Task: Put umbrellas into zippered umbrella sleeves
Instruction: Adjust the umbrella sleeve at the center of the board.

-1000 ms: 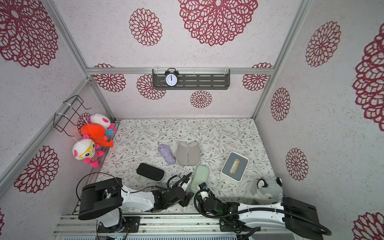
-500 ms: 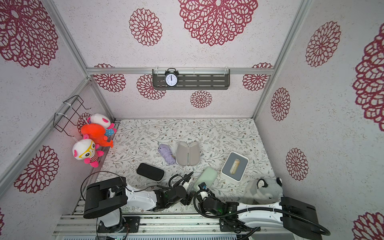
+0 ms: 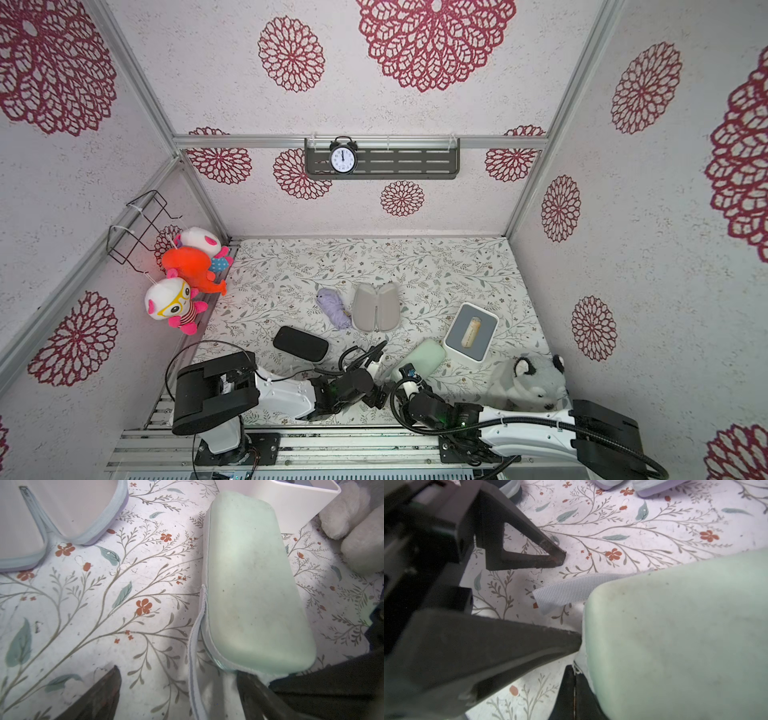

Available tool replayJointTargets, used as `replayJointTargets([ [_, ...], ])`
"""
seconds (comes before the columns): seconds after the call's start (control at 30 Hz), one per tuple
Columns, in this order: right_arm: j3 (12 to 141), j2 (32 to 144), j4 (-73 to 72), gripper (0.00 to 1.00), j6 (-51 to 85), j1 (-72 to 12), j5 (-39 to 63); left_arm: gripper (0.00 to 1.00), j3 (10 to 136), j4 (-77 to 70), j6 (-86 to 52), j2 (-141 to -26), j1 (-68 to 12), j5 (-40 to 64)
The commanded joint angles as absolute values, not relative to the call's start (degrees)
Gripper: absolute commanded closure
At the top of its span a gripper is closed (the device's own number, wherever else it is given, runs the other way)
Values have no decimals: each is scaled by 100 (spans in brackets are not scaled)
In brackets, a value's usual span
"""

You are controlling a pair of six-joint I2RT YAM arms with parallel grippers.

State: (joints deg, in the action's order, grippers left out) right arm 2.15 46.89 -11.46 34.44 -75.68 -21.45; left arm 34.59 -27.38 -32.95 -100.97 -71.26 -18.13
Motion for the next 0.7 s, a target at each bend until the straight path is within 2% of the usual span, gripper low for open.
replayJointTargets([
  [0.0, 523, 4794, -1820, 100, 3268, -7629, -1431, 8, 3647, -3167, -3463, -10380, -7068, -1250],
  [0.27, 573, 4972, -1797, 100, 3329, -7484, -1457, 0, 3603, -3362, -3471, -10356, -7025, -994],
  [0.5, 495, 4175, -866, 100, 3705, -7393, -1705, 2, 3099, -3212, -3395, -9443, -6777, -1073],
  [0.67, 405, 3943, -370, 100, 4000, -7343, -1773, 2, 3353, -2999, -3111, -9071, -6529, -791],
])
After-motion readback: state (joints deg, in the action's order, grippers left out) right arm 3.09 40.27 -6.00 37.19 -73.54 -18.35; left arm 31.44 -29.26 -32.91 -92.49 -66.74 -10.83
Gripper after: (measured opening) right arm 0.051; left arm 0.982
